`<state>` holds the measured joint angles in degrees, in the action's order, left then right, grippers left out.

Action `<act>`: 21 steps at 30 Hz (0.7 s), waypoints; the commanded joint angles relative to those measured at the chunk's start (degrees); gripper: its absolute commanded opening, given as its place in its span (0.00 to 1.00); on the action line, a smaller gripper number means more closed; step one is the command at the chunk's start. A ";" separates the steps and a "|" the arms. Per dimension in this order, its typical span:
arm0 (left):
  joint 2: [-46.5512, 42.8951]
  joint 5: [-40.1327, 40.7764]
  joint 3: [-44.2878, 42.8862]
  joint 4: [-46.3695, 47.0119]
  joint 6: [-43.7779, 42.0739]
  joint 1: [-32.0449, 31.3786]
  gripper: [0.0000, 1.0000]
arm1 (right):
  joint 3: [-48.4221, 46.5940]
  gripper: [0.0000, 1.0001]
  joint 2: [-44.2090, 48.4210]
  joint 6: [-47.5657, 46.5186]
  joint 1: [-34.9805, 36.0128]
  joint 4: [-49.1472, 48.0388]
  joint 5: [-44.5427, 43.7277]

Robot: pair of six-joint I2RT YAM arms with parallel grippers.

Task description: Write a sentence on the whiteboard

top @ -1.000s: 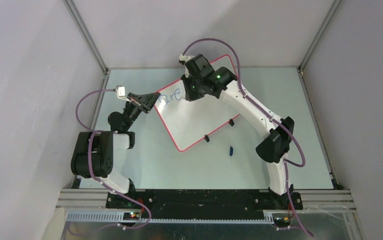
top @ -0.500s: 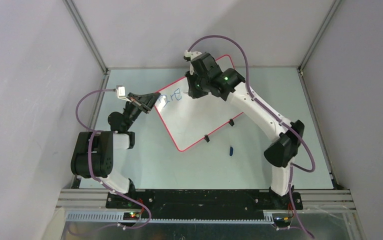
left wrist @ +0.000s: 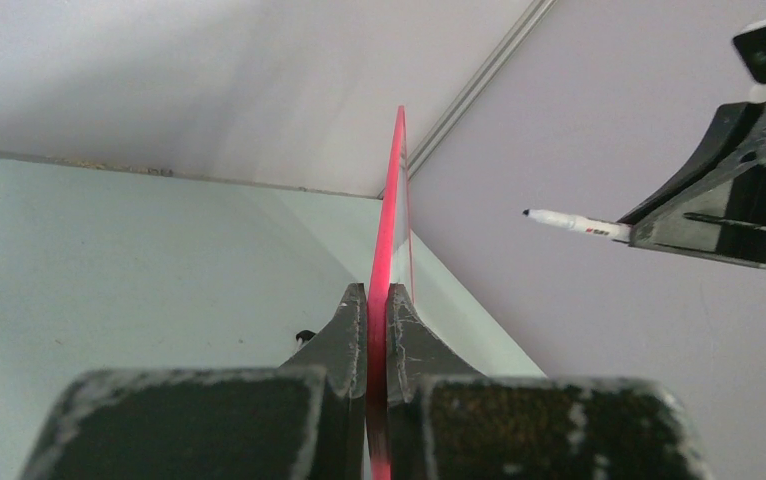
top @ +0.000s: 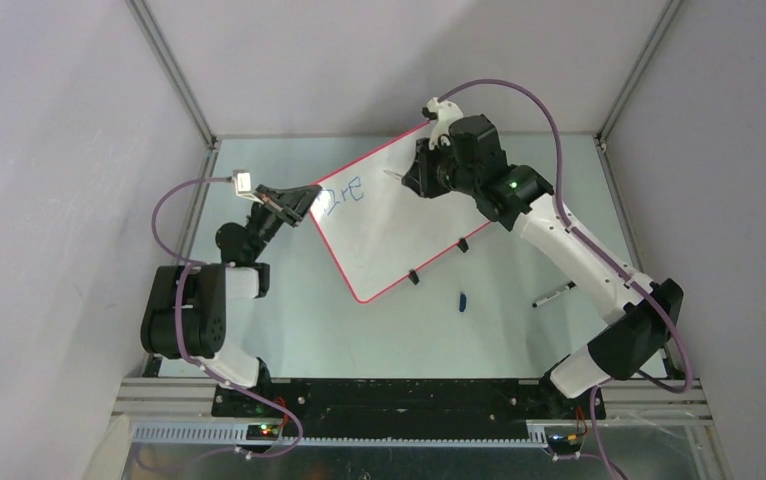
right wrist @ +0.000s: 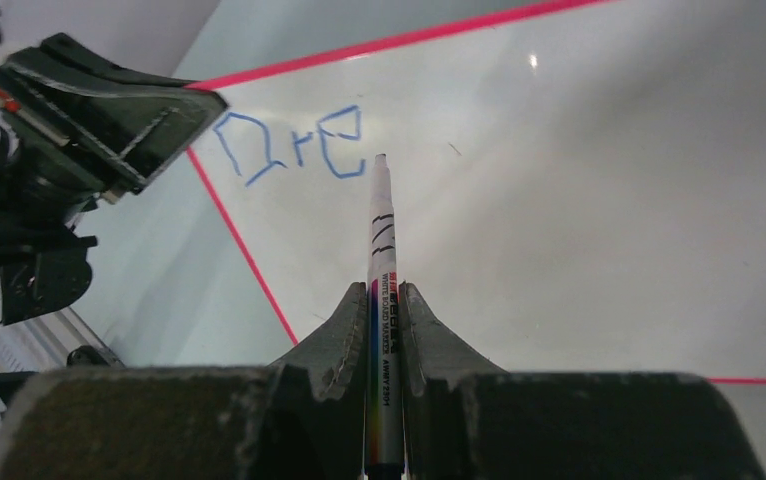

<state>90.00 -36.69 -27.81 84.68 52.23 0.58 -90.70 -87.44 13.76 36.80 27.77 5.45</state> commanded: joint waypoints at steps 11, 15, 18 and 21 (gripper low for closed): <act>0.19 -4.84 -1.07 -2.14 -6.90 -1.19 0.02 | -1.18 0.00 1.01 -8.65 -0.14 -0.42 -0.03; -0.31 -4.67 -0.44 -1.34 -6.90 -1.19 0.02 | 2.46 0.00 3.58 -5.81 -0.63 -7.96 -1.97; -0.32 -4.18 -0.43 -1.87 -7.24 -1.19 0.02 | 0.09 0.00 2.59 -2.49 -1.73 -9.56 -0.53; 0.53 -4.69 -0.82 -0.41 -6.17 -1.27 0.02 | 0.53 0.00 2.44 -2.07 -1.65 -10.65 0.12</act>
<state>90.00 -36.86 -28.32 83.77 52.01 0.54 -88.47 -87.20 9.34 35.62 23.66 5.06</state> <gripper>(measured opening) 0.042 0.163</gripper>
